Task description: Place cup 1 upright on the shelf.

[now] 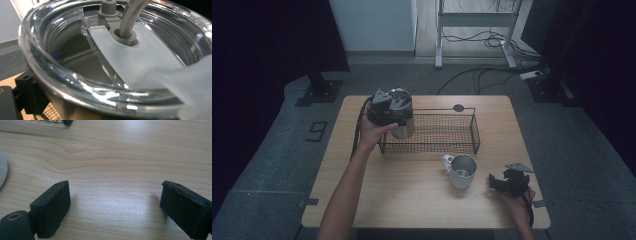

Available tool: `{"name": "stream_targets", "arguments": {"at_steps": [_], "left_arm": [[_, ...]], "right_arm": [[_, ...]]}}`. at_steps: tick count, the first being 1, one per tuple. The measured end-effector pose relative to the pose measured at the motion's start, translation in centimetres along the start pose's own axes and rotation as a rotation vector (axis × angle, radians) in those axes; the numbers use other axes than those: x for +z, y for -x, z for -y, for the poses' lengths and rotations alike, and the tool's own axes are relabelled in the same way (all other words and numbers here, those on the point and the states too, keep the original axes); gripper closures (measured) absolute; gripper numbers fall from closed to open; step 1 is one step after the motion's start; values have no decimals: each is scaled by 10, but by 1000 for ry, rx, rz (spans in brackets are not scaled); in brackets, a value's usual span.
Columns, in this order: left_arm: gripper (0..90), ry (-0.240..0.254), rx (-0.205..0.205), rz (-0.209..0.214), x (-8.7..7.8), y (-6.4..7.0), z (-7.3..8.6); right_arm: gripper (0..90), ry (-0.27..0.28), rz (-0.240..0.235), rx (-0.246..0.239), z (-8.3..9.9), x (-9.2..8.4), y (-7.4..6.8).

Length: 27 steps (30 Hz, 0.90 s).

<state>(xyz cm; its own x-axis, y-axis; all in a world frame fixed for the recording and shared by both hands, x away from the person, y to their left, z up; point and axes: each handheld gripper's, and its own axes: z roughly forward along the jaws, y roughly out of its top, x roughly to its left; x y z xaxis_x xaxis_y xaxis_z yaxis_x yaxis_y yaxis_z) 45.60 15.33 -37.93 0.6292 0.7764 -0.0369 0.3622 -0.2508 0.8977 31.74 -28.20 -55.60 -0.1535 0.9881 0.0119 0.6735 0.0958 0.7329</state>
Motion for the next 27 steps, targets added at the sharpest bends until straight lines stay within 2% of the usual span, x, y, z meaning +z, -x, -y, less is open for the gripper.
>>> {"name": "stream_targets", "arguments": {"at_steps": [5, 13, 27], "left_arm": [[37, -5, 7, 4, 6, 1, 0], [37, -30, 6, -14, 16, -3, 5], [37, -59, -10, -28, 32, -7, 13]], "right_arm": [[92, 0, 0, 0, 0, 0, 0], [92, 0, 0, -1, 0, 0, 0], [93, 0, -1, -1, 0, 0, 0]]}}
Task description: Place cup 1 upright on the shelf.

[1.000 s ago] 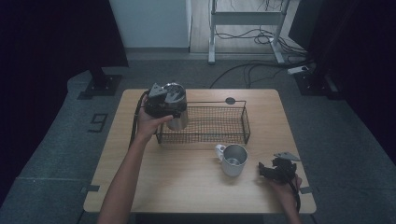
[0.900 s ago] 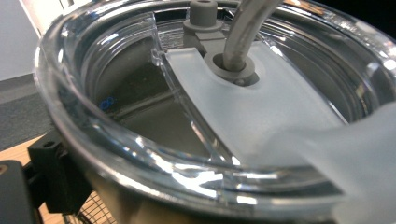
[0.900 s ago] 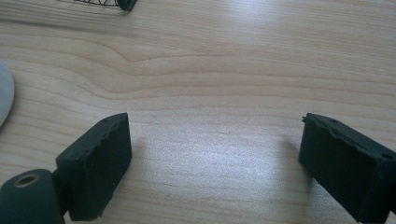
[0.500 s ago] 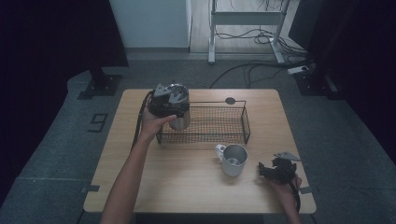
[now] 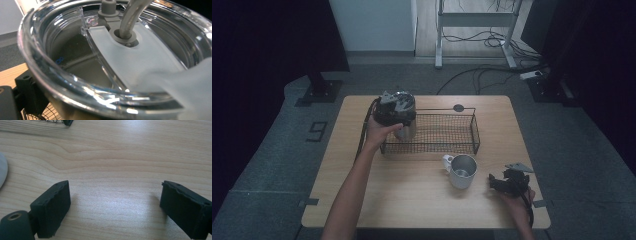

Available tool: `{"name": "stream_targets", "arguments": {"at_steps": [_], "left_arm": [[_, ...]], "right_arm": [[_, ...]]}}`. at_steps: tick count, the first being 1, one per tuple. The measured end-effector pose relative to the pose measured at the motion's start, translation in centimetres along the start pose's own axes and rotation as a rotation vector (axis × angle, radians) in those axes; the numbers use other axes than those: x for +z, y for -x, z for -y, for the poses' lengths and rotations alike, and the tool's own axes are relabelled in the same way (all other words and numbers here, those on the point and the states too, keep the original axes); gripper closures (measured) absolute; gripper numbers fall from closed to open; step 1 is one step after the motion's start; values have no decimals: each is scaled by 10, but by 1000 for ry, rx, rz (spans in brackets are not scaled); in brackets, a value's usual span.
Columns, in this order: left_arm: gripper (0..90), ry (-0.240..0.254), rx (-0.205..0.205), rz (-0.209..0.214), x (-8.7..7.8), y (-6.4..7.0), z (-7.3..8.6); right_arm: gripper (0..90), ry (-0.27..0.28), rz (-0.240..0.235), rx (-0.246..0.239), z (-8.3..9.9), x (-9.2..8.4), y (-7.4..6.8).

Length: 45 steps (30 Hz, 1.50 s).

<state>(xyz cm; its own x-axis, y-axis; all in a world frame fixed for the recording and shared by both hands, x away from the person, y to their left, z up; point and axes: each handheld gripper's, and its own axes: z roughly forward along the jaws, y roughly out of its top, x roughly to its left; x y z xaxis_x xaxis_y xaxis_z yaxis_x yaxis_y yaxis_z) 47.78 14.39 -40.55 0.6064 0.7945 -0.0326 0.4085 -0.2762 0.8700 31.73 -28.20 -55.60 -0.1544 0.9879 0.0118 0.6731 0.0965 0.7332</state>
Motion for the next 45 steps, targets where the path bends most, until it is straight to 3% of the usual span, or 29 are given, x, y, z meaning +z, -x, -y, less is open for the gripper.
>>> {"name": "stream_targets", "arguments": {"at_steps": [17, 45], "left_arm": [[37, -38, -23, -22, 13, -7, 14], [37, -83, -18, -34, 26, -6, 31]], "right_arm": [[97, 1, 0, 0, 0, 0, 0], [102, 3, -1, 0, 0, 0, 0]]}}
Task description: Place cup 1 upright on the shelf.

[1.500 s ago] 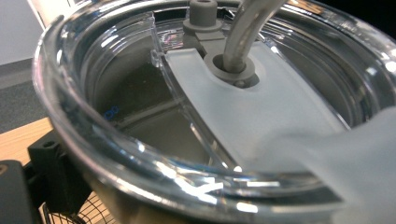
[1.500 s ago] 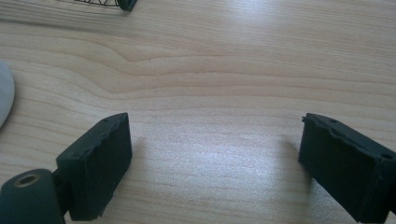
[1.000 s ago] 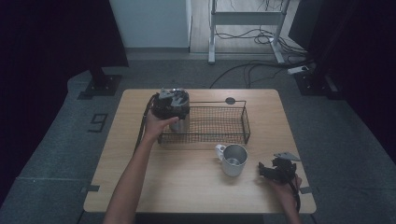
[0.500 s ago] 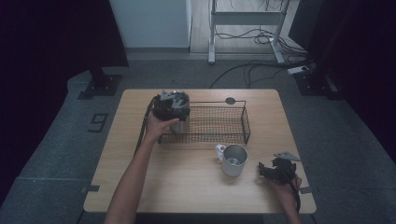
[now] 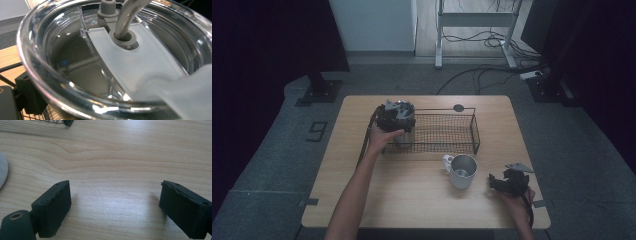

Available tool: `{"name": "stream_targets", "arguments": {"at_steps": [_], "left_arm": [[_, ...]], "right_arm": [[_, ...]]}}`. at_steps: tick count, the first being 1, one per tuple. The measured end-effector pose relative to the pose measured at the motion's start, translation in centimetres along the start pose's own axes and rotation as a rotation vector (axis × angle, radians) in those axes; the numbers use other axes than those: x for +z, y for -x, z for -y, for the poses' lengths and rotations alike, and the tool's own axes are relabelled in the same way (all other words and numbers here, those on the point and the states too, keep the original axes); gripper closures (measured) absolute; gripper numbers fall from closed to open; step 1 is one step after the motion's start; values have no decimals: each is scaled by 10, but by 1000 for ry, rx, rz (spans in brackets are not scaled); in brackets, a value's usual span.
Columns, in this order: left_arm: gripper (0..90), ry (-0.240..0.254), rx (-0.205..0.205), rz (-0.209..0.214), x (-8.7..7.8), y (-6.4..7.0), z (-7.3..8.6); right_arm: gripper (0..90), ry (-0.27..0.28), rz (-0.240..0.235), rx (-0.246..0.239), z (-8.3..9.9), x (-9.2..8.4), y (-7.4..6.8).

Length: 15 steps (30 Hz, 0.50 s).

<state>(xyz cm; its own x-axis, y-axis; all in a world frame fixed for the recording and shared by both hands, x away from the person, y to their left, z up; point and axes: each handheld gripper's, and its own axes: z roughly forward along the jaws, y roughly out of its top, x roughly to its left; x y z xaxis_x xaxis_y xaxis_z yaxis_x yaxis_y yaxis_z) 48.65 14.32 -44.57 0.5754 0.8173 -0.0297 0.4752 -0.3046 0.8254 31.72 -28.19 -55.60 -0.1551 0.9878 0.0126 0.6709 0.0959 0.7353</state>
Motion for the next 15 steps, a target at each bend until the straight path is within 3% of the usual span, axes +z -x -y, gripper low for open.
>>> {"name": "stream_targets", "arguments": {"at_steps": [15], "left_arm": [[37, -23, 4, -9, 7, 1, 7]], "right_arm": [[103, 0, 1, 1, 0, 0, 0]]}}
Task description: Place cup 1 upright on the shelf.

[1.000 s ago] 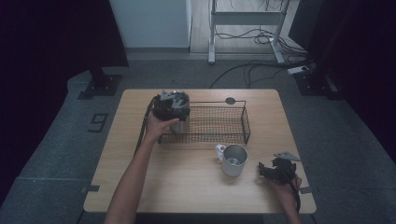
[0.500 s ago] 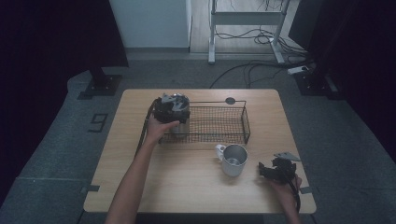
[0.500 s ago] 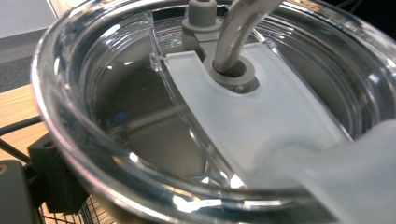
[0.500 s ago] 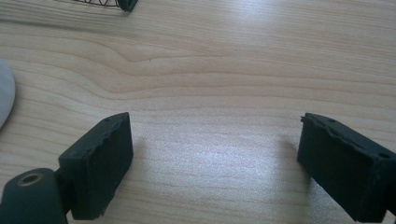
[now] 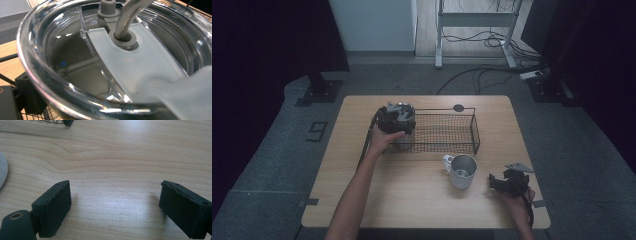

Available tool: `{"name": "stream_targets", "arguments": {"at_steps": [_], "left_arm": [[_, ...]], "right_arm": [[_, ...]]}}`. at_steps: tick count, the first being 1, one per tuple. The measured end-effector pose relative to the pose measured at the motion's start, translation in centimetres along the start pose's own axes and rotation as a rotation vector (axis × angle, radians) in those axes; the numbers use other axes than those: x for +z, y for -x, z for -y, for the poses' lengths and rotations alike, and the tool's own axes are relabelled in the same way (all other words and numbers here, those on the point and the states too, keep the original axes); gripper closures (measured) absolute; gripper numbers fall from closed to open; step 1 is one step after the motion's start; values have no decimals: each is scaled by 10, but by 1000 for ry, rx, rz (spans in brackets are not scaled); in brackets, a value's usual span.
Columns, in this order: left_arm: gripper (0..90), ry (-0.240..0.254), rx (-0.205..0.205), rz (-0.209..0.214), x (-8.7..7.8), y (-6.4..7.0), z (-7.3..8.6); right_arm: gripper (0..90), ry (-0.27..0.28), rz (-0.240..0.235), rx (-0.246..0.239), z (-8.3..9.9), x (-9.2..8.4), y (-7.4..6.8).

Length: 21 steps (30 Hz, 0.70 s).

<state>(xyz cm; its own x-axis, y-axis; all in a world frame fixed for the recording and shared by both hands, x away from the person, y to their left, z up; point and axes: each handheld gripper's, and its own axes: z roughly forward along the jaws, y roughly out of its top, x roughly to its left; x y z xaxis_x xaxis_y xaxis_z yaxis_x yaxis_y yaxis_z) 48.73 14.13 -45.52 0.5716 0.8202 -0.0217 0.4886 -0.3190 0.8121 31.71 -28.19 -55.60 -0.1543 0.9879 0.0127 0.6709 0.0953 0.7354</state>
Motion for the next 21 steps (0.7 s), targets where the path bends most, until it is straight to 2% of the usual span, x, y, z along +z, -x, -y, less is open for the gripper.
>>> {"name": "stream_targets", "arguments": {"at_steps": [12, 16, 21], "left_arm": [[37, 1, -2, -4, -1, 0, 6], [36, -5, 19, -7, -4, 2, 9], [36, -2, 15, -4, -6, 2, 12]], "right_arm": [[104, 0, 0, 0, 0, 0, 0], [104, 0, 0, 0, 0, 0, 0], [105, 1, -1, -1, 0, 0, 0]]}}
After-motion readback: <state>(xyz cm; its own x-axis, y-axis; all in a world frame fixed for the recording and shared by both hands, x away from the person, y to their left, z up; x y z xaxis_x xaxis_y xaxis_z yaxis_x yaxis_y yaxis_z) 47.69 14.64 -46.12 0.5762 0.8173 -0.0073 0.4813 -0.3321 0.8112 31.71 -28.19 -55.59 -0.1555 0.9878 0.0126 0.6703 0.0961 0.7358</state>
